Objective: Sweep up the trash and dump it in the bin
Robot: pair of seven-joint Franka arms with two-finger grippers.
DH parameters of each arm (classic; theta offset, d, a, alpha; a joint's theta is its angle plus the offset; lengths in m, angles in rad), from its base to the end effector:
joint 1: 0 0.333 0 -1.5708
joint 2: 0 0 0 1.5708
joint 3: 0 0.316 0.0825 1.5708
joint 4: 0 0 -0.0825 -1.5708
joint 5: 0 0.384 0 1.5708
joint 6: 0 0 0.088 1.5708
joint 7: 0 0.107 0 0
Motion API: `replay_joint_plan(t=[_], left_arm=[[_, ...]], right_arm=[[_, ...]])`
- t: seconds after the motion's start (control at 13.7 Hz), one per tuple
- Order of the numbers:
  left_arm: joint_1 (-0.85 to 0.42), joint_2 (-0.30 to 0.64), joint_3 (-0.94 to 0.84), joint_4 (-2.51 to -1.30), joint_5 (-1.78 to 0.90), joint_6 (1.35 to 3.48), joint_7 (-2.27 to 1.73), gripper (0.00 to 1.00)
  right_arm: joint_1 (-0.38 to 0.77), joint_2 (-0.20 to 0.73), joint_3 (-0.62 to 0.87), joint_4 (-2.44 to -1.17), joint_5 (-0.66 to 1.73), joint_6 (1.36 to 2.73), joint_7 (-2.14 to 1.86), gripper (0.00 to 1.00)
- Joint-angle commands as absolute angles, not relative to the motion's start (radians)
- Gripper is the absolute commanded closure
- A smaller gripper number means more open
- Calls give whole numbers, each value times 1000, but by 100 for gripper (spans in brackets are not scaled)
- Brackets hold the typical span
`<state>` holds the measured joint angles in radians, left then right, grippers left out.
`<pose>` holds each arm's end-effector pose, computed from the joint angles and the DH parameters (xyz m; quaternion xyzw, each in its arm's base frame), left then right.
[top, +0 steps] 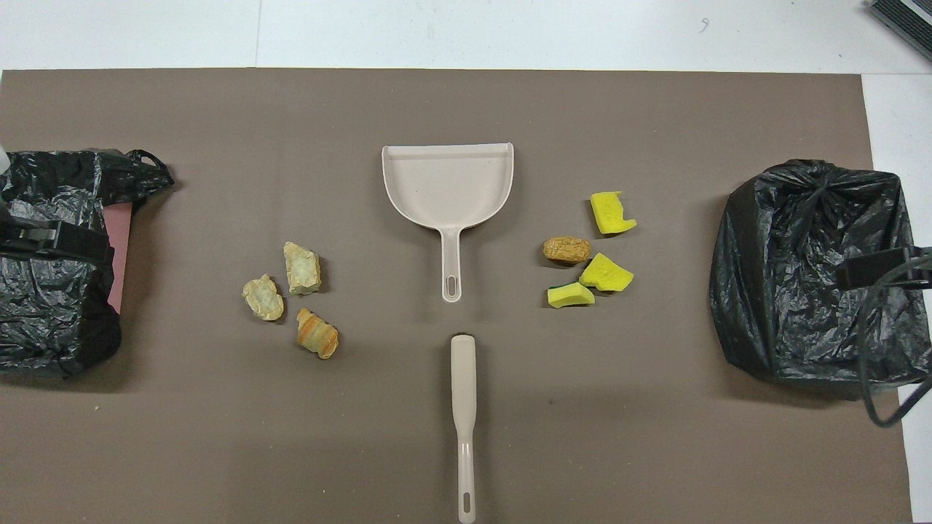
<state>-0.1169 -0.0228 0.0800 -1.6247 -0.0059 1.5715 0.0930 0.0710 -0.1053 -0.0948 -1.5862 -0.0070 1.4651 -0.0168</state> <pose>0.5460 -0.0203 0.6117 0.9978 -0.0649 -0.0151 0.0043 0.5101 -0.0160 0.6639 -1.0000 0.0035 0.0081 0.0017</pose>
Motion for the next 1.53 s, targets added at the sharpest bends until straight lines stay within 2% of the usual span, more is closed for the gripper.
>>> replay_joint_plan(t=[0.0, 0.22, 0.73, 1.09, 1.31, 1.46], left_arm=[[-114, -35, 81, -1631, -2, 1560, 100, 0], [-114, -49, 81, -1650, -2, 1555, 104, 0], [-143, -97, 69, -1778, -40, 1600, 101, 0], [-262, -155, 71, -1974, -64, 1770, 106, 0], [-353, -160, 71, -2038, -93, 1833, 78, 0], [-455, -158, 71, -2103, -98, 1908, -32, 0]], right_arm=[[58, -118, -89, -1595, 3, 1471, -40, 0], [58, -118, -89, -1595, 3, 1471, -40, 0], [58, -118, -89, -1595, 3, 1471, -40, 0], [58, -118, -89, -1595, 3, 1471, -40, 0], [58, -118, -89, -1595, 3, 1471, -40, 0], [58, -118, -90, -1595, 3, 1471, -40, 0]])
